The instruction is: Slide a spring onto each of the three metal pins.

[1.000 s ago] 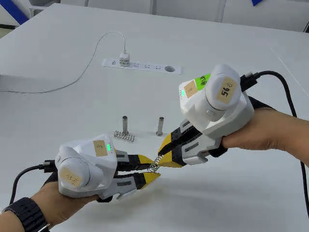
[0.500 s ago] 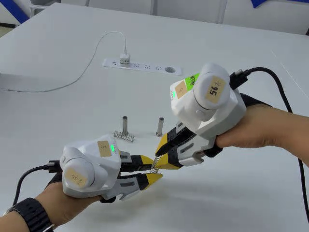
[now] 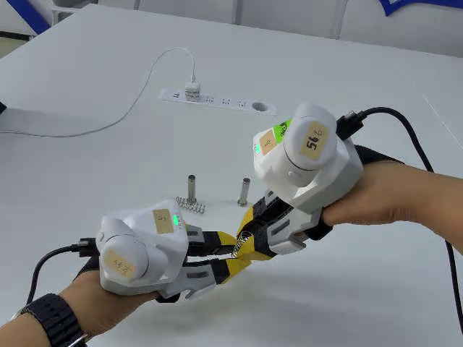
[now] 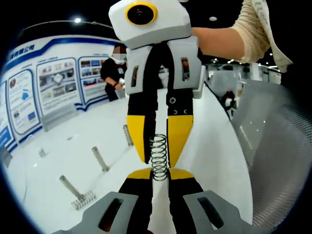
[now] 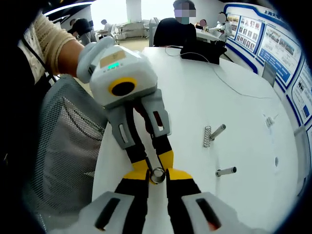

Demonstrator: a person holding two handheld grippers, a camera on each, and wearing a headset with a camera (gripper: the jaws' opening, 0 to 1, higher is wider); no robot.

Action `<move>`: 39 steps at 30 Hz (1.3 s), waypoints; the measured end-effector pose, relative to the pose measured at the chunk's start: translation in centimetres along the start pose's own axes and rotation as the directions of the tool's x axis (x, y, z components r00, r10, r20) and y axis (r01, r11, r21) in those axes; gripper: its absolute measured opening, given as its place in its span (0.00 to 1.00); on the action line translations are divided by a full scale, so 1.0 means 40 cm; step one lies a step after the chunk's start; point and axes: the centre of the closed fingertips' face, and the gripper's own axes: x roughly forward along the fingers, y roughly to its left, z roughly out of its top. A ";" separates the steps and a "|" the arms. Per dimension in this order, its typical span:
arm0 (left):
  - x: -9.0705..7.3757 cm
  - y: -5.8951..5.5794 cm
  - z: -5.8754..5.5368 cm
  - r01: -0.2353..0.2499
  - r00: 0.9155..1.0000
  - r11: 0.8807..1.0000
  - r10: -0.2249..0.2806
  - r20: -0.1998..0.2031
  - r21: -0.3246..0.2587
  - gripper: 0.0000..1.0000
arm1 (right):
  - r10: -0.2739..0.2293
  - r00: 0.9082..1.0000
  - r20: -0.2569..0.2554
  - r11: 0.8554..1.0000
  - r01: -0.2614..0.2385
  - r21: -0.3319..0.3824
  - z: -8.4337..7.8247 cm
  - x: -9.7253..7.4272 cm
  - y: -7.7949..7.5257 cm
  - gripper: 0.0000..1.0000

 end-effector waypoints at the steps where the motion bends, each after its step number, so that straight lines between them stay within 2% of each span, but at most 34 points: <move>1: 0.000 -0.001 0.002 0.001 1.000 1.000 -0.001 0.001 0.001 0.11 | -0.001 1.000 0.001 1.000 0.001 -0.001 0.001 0.000 -0.001 0.15; 7: 0.000 0.000 0.013 -0.001 1.000 1.000 0.001 0.011 0.000 0.11 | 0.006 1.000 -0.019 1.000 -0.006 -0.003 -0.009 0.002 0.000 0.13; 18: 0.003 0.000 0.015 -0.004 1.000 1.000 0.003 0.017 0.002 0.12 | 0.008 0.999 -0.033 1.000 -0.008 -0.012 -0.004 -0.002 -0.003 0.12; 26: -0.004 0.008 0.011 -0.017 1.000 1.000 0.017 0.020 -0.020 0.22 | -0.002 0.999 -0.040 1.000 0.001 -0.017 0.002 -0.013 -0.019 0.12; 39: -0.058 0.047 -0.020 -0.073 0.997 0.990 0.077 0.028 -0.123 0.39 | -0.044 0.998 -0.048 0.999 0.044 -0.001 -0.003 -0.048 -0.063 0.12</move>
